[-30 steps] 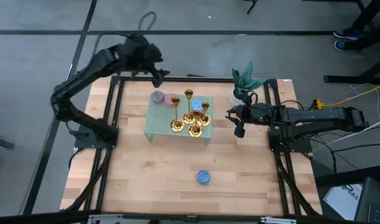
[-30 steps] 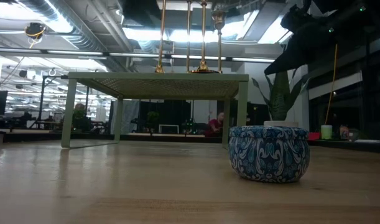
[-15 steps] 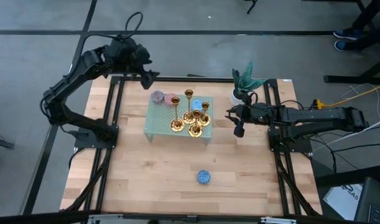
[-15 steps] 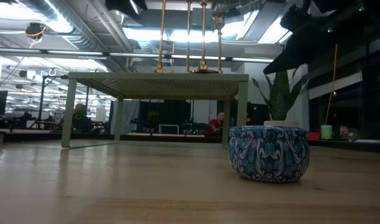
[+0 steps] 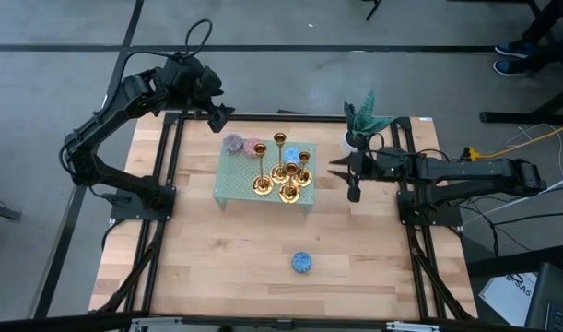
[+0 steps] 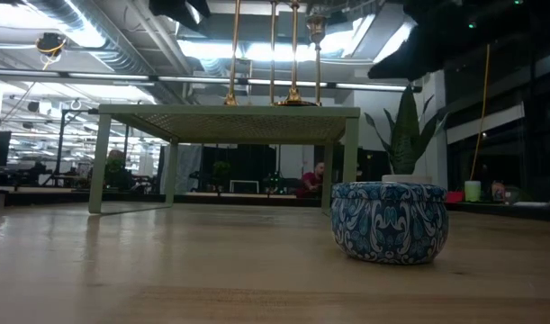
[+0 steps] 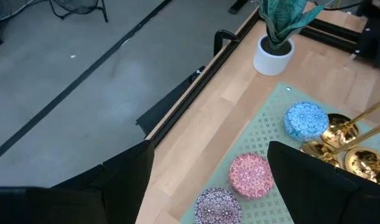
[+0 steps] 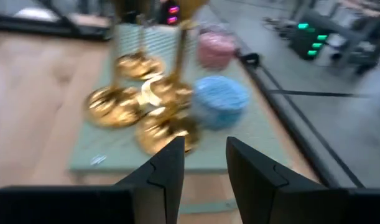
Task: Pick & Place candle stick holders
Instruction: Adjust the light blue scented candle on the shelf
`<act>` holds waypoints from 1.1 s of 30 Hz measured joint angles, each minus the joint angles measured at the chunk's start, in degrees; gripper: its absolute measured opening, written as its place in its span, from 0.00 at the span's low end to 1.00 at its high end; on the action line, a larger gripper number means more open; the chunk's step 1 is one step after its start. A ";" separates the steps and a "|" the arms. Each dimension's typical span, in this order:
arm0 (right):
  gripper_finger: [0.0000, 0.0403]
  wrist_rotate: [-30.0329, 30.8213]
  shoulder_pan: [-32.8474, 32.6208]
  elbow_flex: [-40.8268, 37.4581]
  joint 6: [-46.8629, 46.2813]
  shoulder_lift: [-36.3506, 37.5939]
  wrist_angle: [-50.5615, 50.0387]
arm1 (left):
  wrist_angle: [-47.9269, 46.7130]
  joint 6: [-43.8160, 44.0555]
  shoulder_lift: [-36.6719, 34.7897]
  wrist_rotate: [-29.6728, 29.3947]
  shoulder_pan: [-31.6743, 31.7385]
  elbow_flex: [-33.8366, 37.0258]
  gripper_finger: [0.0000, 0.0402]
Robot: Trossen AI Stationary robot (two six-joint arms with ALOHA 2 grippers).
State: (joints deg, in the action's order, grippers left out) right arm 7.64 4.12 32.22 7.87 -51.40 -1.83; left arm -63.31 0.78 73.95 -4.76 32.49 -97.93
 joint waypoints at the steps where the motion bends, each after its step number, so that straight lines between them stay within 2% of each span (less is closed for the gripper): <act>1: 0.30 0.53 0.69 0.48 -0.56 -0.27 0.39 | 0.00 0.02 0.00 -0.10 0.00 0.00 0.78; 4: 0.30 -1.26 4.18 2.45 -2.89 -2.01 0.12 | 0.00 0.17 0.00 -0.21 0.00 0.00 0.78; 9: 0.30 -11.17 11.21 7.26 -7.03 -8.30 -3.98 | 0.02 0.47 0.00 -0.28 -0.02 0.00 0.78; 16: 0.30 -18.83 16.08 11.04 5.80 -16.25 -1.89 | 0.02 0.59 0.00 -0.30 -0.02 0.02 0.78; 20: 0.30 -26.22 18.52 11.14 6.08 -20.96 1.10 | 0.00 0.59 0.00 -0.30 -0.02 0.02 0.78; 23: 0.30 -27.38 18.95 11.14 6.13 -23.86 3.37 | 0.01 0.59 0.00 -0.30 -0.02 0.02 0.78; 27: 0.30 -34.38 18.97 11.16 6.09 -26.96 5.92 | 0.00 0.59 0.00 -0.30 -0.02 0.02 0.78; 30: 0.30 -34.80 18.93 11.16 6.08 -28.53 6.23 | 0.02 0.59 0.00 -0.30 -0.02 0.02 0.78; 33: 0.30 -31.41 19.06 11.16 6.21 -29.68 6.94 | 0.00 0.59 0.00 -0.32 -0.02 0.02 0.78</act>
State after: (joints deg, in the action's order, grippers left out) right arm -23.77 23.18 43.38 14.08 -81.08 5.11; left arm -63.31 1.36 73.95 -5.08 32.47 -97.91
